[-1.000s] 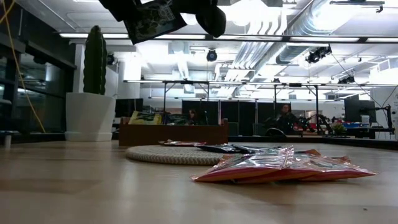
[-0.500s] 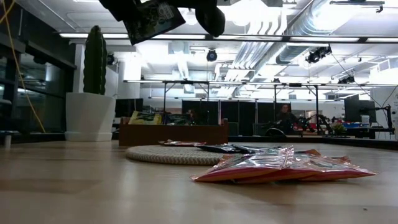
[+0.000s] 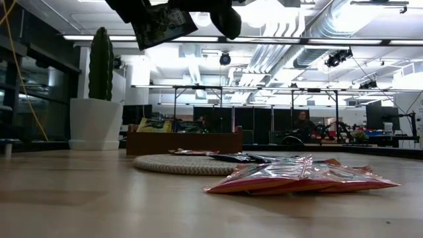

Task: Pick & Place Tea
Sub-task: Put the purple tea bag into the middle section of the wooden organizer

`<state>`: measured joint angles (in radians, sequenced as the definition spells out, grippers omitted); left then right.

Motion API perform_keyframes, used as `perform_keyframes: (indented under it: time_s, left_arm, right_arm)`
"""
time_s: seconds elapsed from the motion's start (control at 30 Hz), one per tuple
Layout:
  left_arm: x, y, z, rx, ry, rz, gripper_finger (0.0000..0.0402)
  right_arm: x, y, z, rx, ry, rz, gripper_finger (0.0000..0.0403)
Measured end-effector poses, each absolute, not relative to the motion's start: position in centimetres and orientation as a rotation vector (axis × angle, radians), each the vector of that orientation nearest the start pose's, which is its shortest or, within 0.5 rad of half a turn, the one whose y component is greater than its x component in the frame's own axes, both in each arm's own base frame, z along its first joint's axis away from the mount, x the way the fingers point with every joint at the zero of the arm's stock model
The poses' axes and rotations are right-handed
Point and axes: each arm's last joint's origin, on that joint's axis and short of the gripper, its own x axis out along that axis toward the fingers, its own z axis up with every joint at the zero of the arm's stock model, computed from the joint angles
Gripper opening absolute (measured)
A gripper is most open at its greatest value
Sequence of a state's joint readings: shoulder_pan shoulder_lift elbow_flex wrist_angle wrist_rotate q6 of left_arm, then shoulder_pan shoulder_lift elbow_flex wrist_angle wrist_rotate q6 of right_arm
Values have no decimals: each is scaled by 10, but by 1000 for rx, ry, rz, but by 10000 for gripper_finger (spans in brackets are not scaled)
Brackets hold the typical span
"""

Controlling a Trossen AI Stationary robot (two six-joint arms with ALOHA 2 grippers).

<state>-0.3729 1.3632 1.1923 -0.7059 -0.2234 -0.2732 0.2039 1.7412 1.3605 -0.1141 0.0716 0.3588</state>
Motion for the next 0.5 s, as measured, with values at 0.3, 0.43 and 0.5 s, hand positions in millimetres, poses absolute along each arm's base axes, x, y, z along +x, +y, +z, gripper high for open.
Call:
perform_keyframes:
  time_s: [0.3, 0.43, 0.5]
  left_arm:
    - [252, -90, 319, 33, 778, 10, 32]
    - [239, -83, 332, 36, 727, 57, 77]
    - [231, -79, 338, 41, 711, 80, 96]
  right_arm:
    - [391, 79, 282, 275, 504, 18, 0]
    - [391, 80, 282, 270, 505, 9, 0]
    - [391, 80, 282, 267, 501, -2, 0]
